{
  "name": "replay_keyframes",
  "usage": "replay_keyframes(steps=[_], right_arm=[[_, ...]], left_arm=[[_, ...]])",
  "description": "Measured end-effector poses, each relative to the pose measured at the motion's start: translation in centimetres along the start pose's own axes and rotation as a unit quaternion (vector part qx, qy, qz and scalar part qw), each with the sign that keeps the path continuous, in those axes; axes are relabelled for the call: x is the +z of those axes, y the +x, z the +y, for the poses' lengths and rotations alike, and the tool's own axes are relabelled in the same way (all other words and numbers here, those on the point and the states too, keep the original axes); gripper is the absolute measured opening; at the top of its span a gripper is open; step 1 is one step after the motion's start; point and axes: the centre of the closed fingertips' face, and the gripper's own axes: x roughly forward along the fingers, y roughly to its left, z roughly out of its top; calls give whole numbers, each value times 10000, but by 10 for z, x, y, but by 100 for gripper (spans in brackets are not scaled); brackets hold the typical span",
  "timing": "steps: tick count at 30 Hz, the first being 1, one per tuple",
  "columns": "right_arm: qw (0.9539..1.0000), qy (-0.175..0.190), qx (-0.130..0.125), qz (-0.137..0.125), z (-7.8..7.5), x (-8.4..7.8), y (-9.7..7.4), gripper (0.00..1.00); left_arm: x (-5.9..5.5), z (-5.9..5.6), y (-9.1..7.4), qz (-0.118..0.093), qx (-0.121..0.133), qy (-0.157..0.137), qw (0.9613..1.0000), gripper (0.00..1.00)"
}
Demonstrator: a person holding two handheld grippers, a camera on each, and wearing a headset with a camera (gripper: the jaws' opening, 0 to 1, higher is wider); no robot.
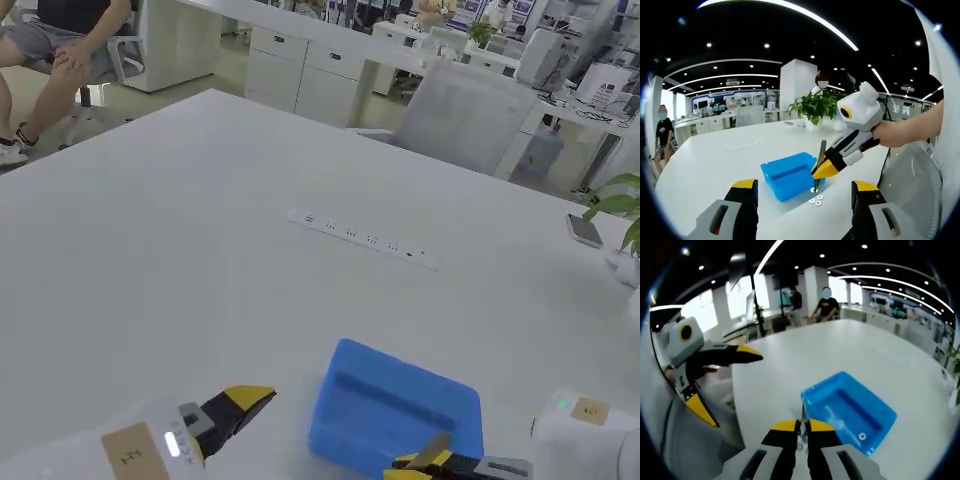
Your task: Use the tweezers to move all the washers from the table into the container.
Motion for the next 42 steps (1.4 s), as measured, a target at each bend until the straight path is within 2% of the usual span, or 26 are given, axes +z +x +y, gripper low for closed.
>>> replay_keyframes(steps=[6,13,27,35,42], right_arm=[[9999,-18,-57,-151,-1,13,-7,3],[9995,-21,-177,-245,-9,21,-14,3],[9980,74,-491,-391,-37,34,-18,3],[9977,19,-591,-337,-55,35,-18,3],[9976,89,-638,-239,-70,28,-12,3]], left_arm=[[0,0,0,-1,3,-3,10000,77],[0,-2,0,4,-13,5,10000,77],[0,-4,-1,18,-63,5,10000,77],[-1,-7,0,52,-114,20,9999,77],[-2,-5,0,65,-87,8,9999,77]])
